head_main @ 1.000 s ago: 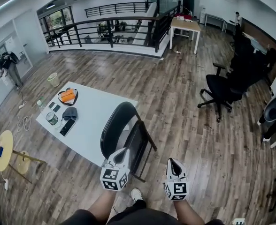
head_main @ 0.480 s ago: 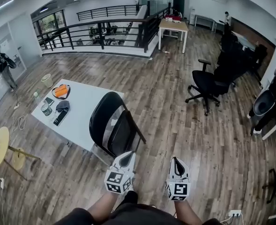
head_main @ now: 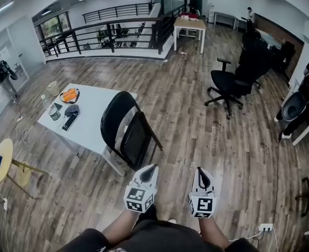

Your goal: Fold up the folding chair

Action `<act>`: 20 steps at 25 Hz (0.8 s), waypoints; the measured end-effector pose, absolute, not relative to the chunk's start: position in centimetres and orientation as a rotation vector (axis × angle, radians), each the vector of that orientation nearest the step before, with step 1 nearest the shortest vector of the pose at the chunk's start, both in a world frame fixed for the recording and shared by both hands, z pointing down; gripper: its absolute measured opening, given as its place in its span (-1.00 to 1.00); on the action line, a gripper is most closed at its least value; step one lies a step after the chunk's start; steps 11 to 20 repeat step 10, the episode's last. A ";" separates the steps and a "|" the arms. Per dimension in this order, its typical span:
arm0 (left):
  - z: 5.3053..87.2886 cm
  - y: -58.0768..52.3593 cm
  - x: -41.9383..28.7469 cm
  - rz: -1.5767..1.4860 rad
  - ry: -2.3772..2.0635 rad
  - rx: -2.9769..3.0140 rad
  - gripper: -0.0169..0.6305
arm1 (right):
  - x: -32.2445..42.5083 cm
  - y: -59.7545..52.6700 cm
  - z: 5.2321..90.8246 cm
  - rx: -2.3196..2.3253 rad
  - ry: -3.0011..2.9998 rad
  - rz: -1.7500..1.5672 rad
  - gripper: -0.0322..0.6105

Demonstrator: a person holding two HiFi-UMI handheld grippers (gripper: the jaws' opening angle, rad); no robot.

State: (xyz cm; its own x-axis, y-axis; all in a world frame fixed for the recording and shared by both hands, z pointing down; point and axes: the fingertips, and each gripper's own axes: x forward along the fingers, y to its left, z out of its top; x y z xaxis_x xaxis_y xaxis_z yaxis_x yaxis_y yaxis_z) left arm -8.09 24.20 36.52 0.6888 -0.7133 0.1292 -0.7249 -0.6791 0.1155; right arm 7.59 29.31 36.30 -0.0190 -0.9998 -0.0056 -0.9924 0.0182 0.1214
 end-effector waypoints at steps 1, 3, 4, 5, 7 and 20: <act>36.5 24.6 -8.0 0.112 -1.173 2.744 -0.93 | 7.8 29.8 36.2 2.149 -2.176 -0.146 -0.86; 36.3 25.3 -7.8 0.110 -1.170 2.751 -0.93 | 8.2 30.6 35.9 2.160 -2.165 -0.160 -0.86; 36.1 25.7 -7.7 0.108 -1.167 2.756 -0.93 | 8.3 31.0 35.7 2.166 -2.161 -0.165 -0.86; 35.9 26.0 -7.7 0.109 -1.163 2.760 -0.93 | 8.3 31.3 35.6 2.173 -2.157 -0.168 -0.86; 35.7 26.6 -7.6 0.112 -1.158 2.768 -0.93 | 8.3 32.0 35.5 2.184 -2.152 -0.174 -0.86; 35.5 27.5 -7.7 0.111 -1.156 2.778 -0.93 | 8.0 32.9 35.3 2.188 -2.150 -0.189 -0.86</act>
